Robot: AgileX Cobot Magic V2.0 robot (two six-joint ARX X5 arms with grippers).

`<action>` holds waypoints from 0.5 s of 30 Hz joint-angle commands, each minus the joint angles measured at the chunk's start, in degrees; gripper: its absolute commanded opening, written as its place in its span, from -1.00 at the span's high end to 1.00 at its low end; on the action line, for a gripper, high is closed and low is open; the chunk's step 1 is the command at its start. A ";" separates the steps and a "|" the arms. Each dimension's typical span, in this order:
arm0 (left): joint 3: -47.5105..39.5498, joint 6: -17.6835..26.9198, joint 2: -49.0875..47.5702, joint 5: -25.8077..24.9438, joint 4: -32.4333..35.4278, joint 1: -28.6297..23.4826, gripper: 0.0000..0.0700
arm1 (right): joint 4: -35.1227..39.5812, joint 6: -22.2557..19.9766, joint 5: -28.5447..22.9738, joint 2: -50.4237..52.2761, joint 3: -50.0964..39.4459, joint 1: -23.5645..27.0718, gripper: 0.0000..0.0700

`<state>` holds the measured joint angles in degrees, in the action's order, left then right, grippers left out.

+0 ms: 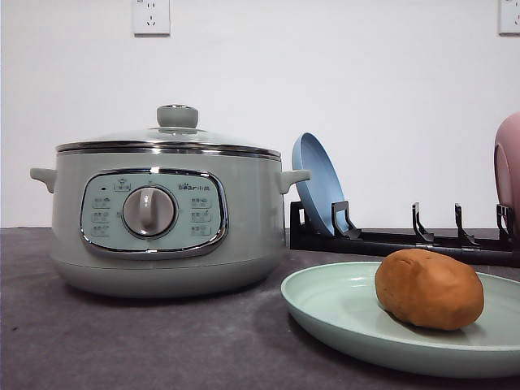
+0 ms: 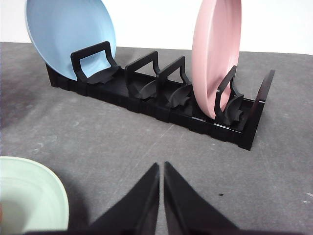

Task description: Transfer potato from steamer to green plate

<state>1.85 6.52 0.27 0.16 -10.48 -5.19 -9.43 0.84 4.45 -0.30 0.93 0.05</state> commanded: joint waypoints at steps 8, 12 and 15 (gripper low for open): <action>-1.16 0.28 -0.09 0.13 -0.37 -0.15 0.97 | 0.44 -0.15 0.00 0.09 -0.24 0.02 1.00; -1.16 0.28 -0.09 0.13 -0.36 -0.15 0.97 | 0.44 -0.13 0.00 0.09 -0.24 0.02 1.00; -1.16 0.28 -0.09 0.13 -0.37 -0.15 0.97 | 0.44 -0.13 0.00 0.09 -0.24 0.02 1.00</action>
<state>1.85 6.52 0.27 0.16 -10.47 -5.19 -9.42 0.84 4.45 -0.30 0.93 0.05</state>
